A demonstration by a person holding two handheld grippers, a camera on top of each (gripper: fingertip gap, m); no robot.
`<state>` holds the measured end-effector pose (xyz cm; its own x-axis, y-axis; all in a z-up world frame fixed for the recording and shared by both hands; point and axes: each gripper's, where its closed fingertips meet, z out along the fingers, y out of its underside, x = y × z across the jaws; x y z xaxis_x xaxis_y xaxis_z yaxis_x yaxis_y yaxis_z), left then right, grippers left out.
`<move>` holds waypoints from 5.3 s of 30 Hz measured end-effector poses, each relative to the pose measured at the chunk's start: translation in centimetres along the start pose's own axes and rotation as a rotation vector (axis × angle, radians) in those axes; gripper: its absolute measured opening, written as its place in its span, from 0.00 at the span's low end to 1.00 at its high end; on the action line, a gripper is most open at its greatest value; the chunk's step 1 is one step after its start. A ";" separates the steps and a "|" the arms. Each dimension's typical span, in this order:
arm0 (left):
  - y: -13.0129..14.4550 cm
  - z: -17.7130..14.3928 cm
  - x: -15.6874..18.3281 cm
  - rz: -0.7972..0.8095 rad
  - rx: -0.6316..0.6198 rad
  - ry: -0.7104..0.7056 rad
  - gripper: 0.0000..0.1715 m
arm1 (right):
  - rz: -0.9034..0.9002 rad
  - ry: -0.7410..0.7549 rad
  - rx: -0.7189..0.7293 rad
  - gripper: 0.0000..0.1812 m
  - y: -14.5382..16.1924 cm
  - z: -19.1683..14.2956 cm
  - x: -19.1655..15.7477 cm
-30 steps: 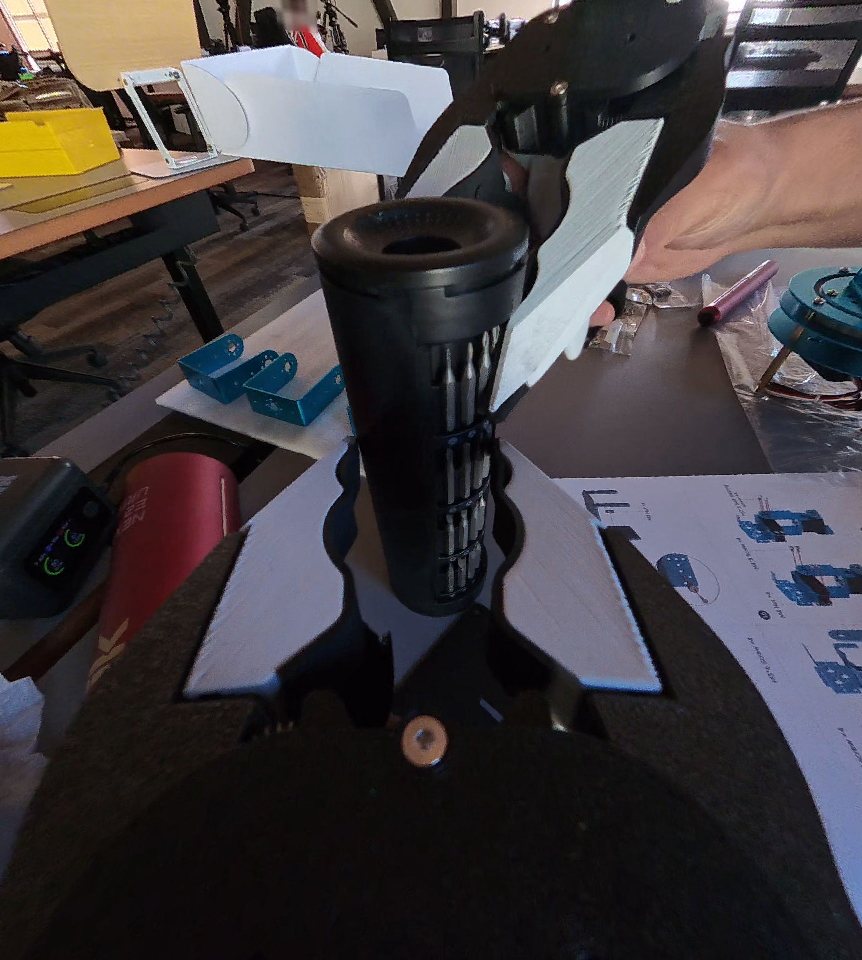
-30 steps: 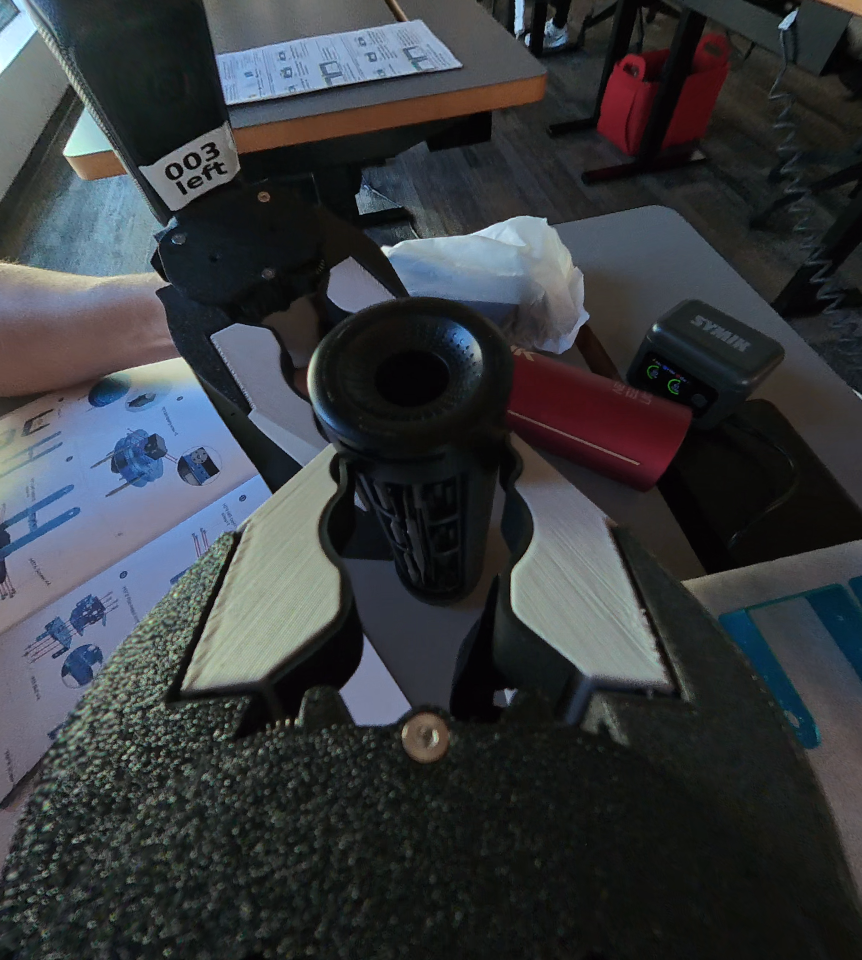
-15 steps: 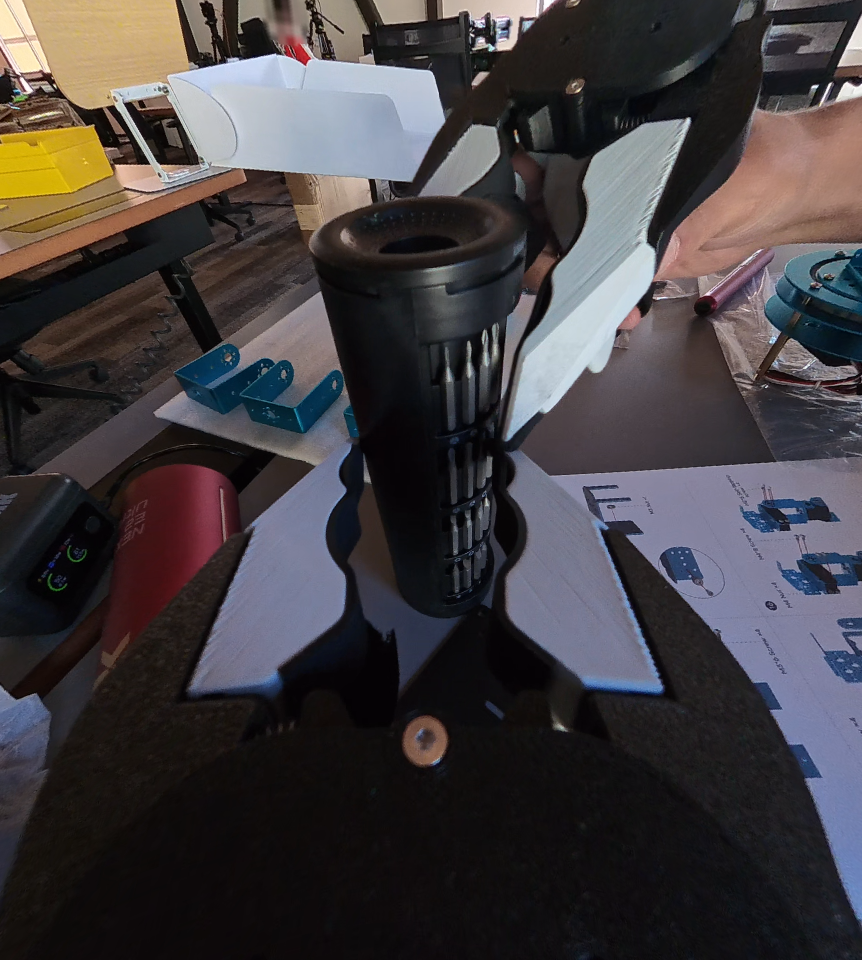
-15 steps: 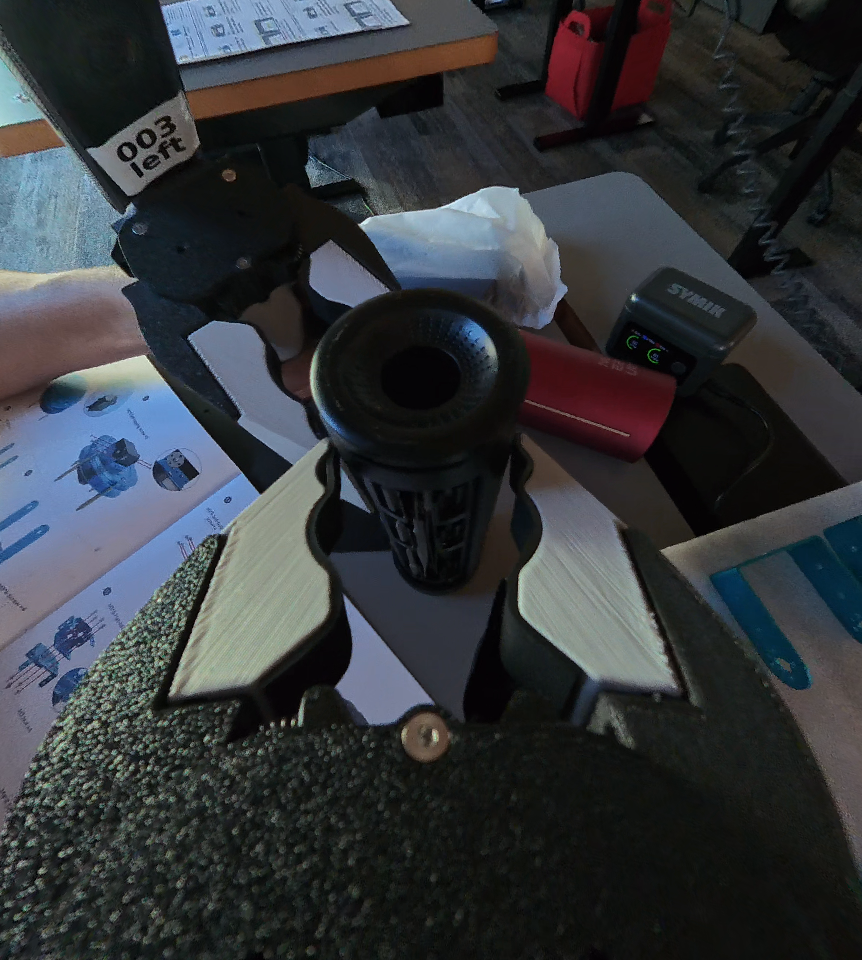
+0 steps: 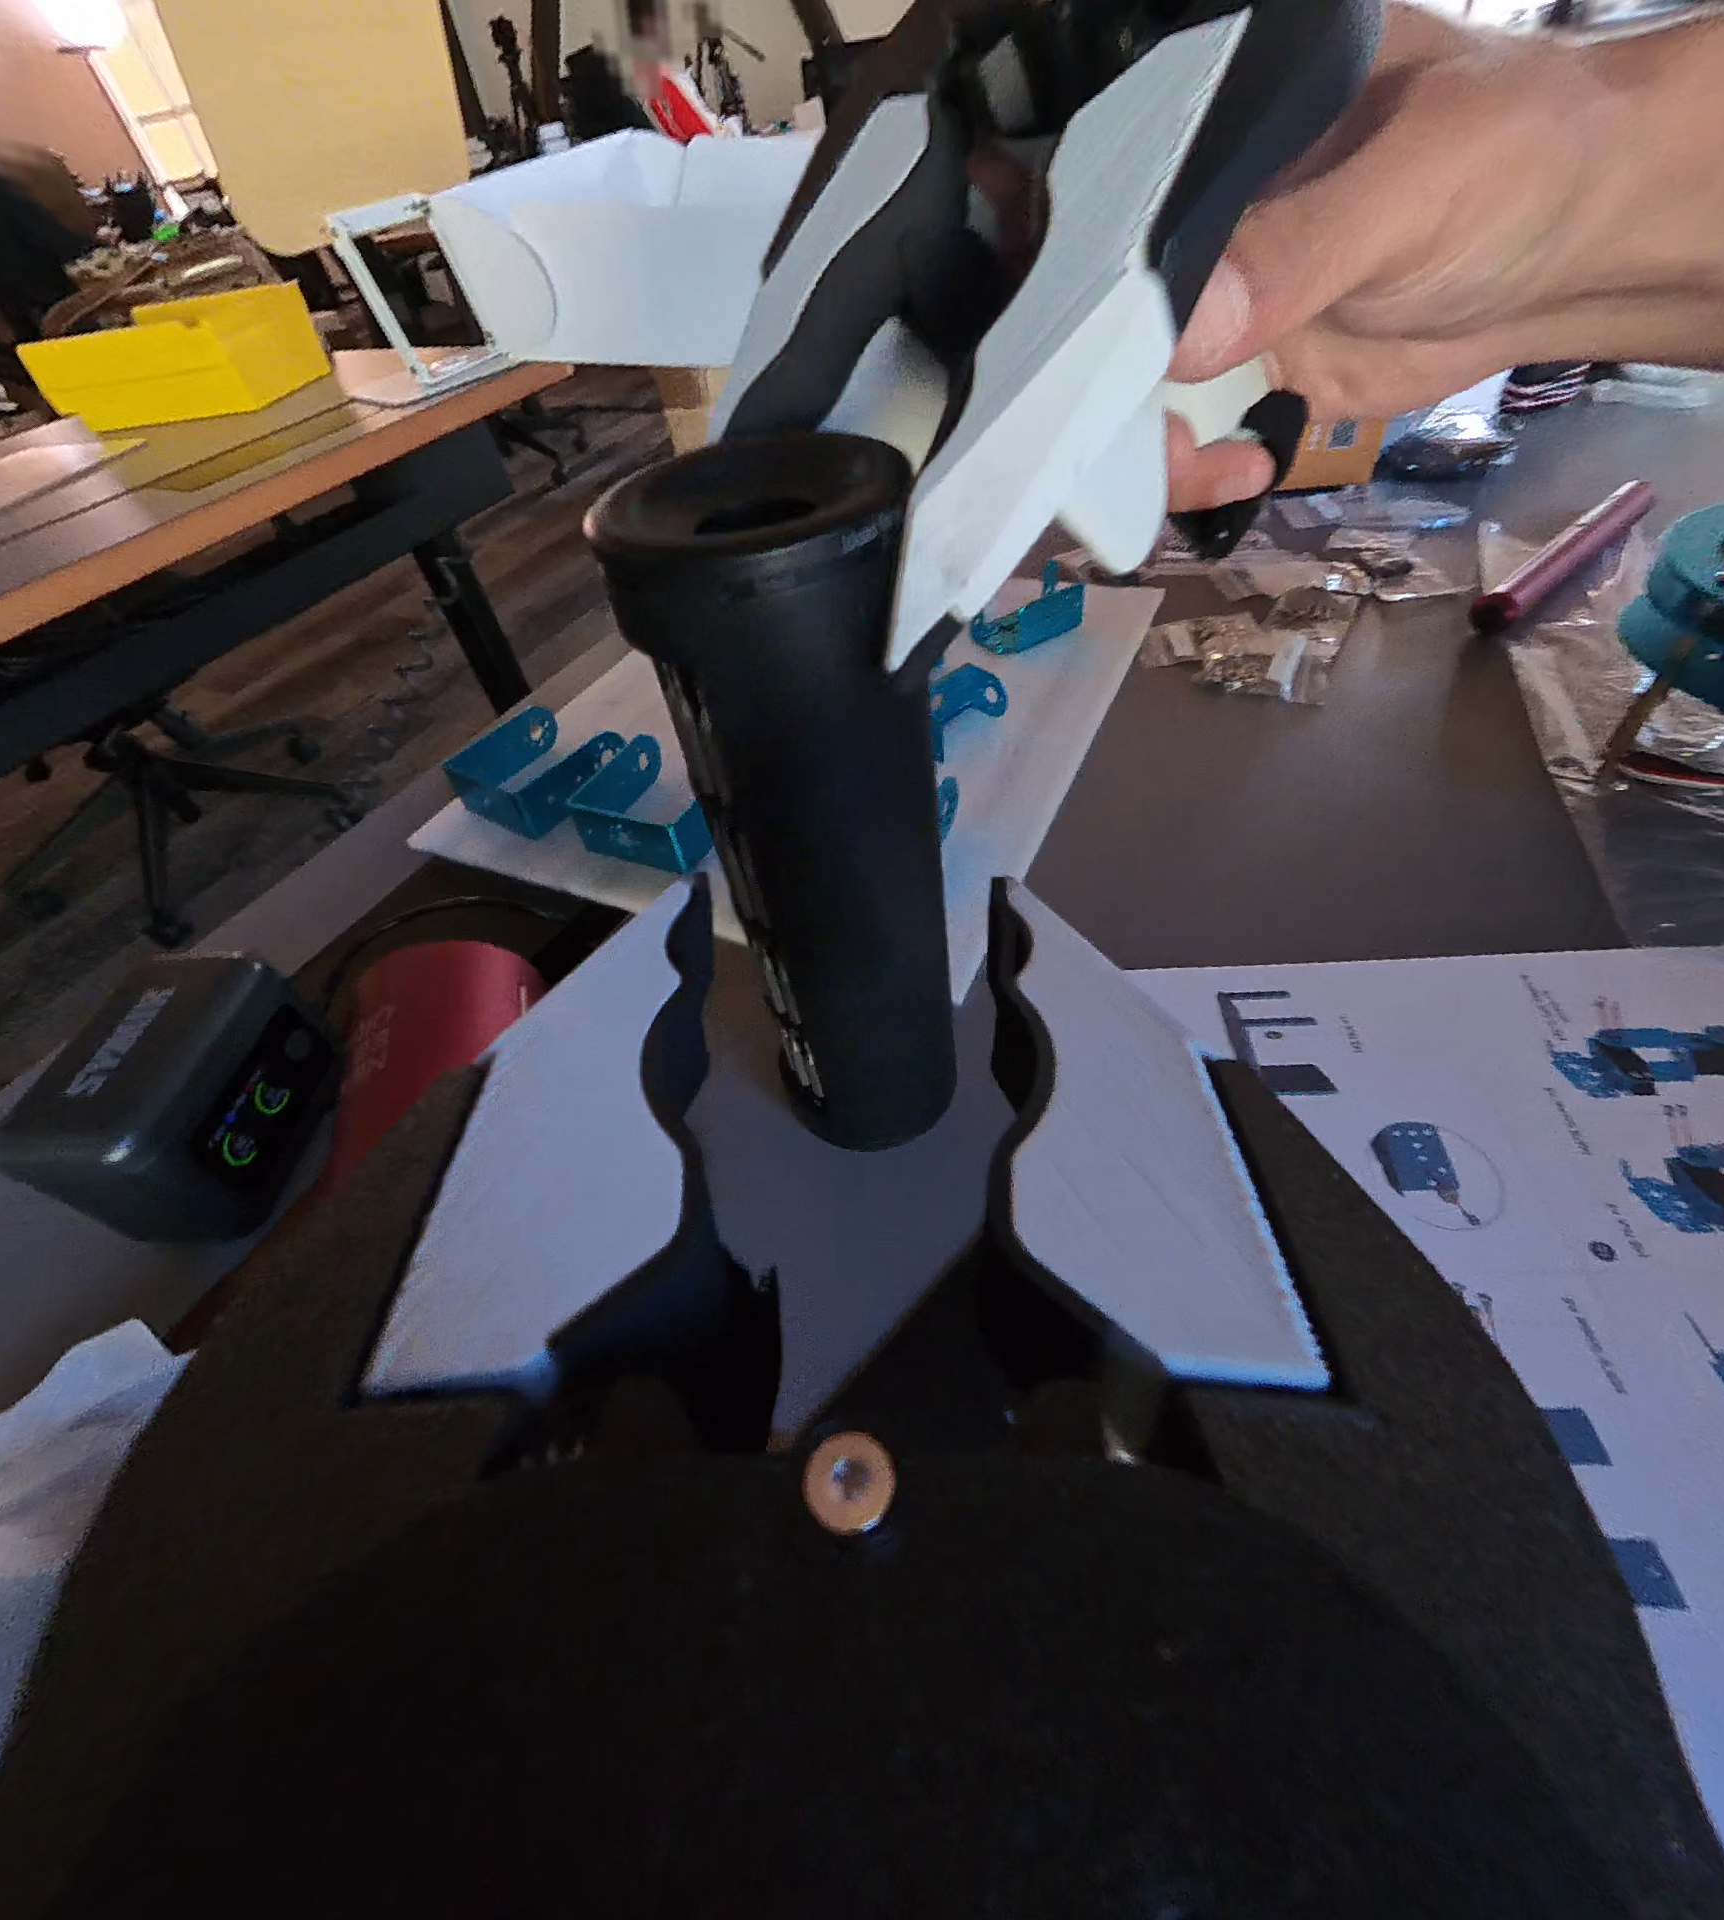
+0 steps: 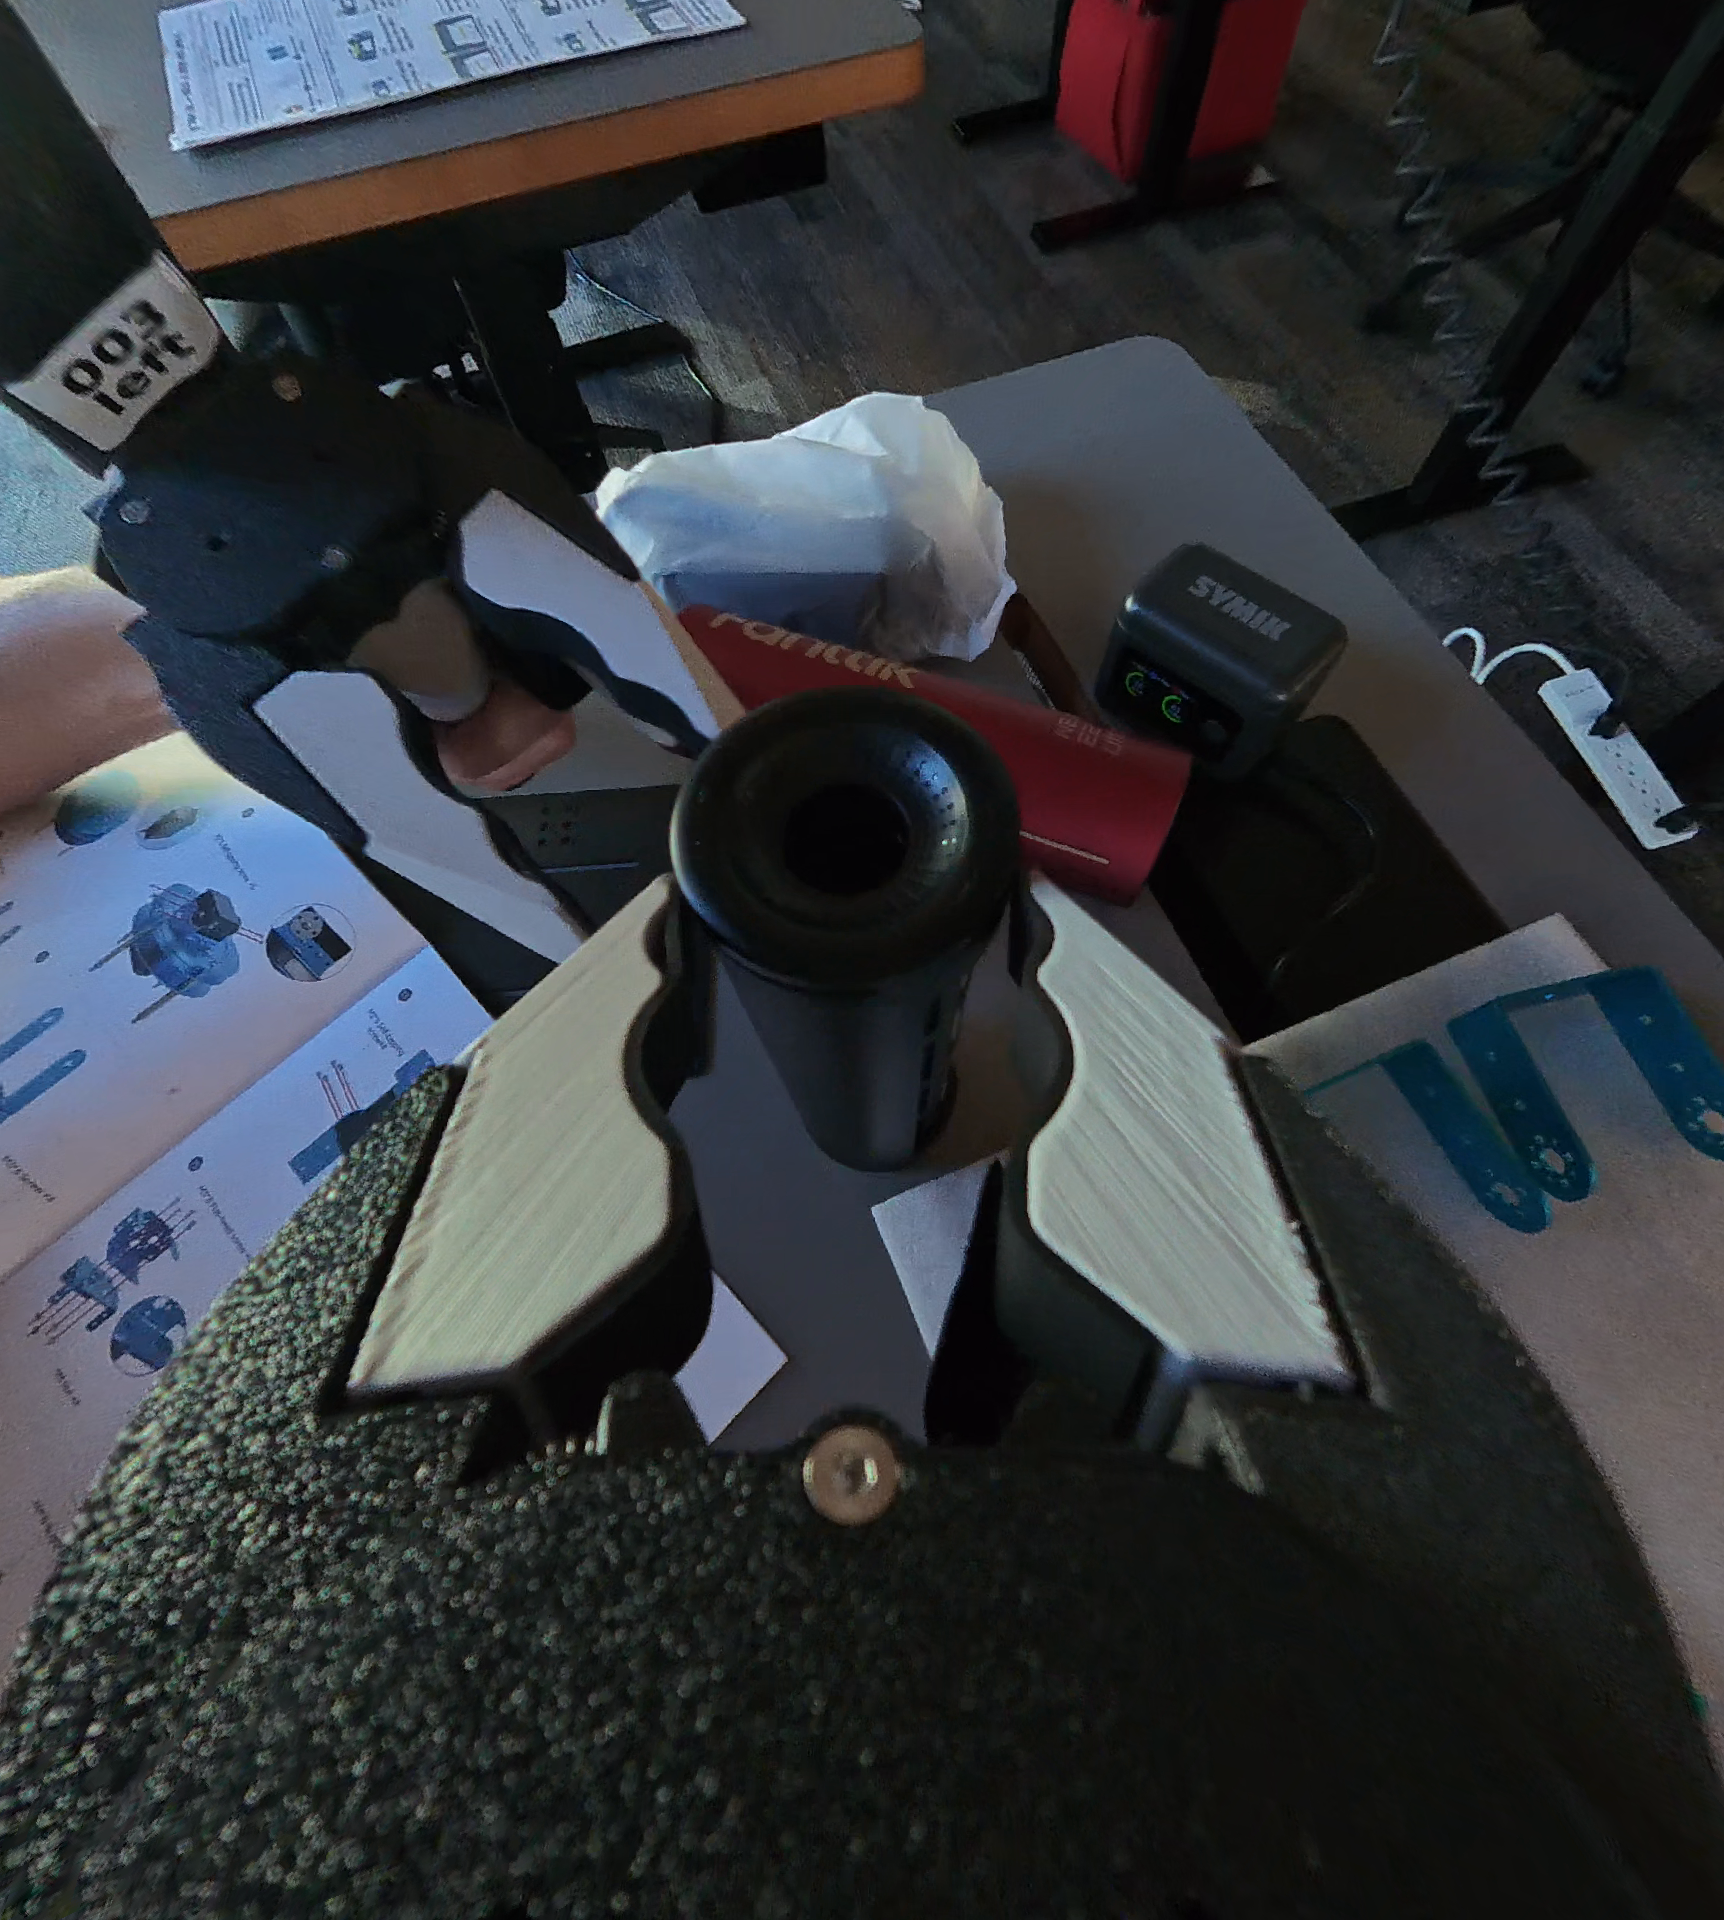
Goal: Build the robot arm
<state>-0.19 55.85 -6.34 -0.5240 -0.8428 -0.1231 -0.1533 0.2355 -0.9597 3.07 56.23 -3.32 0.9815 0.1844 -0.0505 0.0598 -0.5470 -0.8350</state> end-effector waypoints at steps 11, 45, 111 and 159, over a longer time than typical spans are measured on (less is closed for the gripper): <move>1.9 3.0 -0.6 -0.044 -0.051 -0.085 0.33 | 0.049 -0.025 -0.001 0.32 -0.1 0.2 0.1; -0.7 3.0 1.5 -0.051 0.019 -0.005 0.39 | 0.098 -0.028 0.011 0.41 0.5 -2.5 -0.4; 1.2 5.2 0.5 -0.009 -0.160 -0.109 0.36 | 0.268 0.234 -0.166 0.33 0.7 -1.1 -1.8; 1.0 1.2 3.4 0.005 -0.072 0.326 0.31 | -0.136 -0.135 -0.156 0.36 0.9 0.4 -5.5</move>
<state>-1.15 52.66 -8.06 -0.7632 -0.6455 -0.0290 -0.2031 0.2823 -0.9376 -2.36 55.06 -3.97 0.9300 0.3668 -0.0252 0.2271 -0.6270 -0.7452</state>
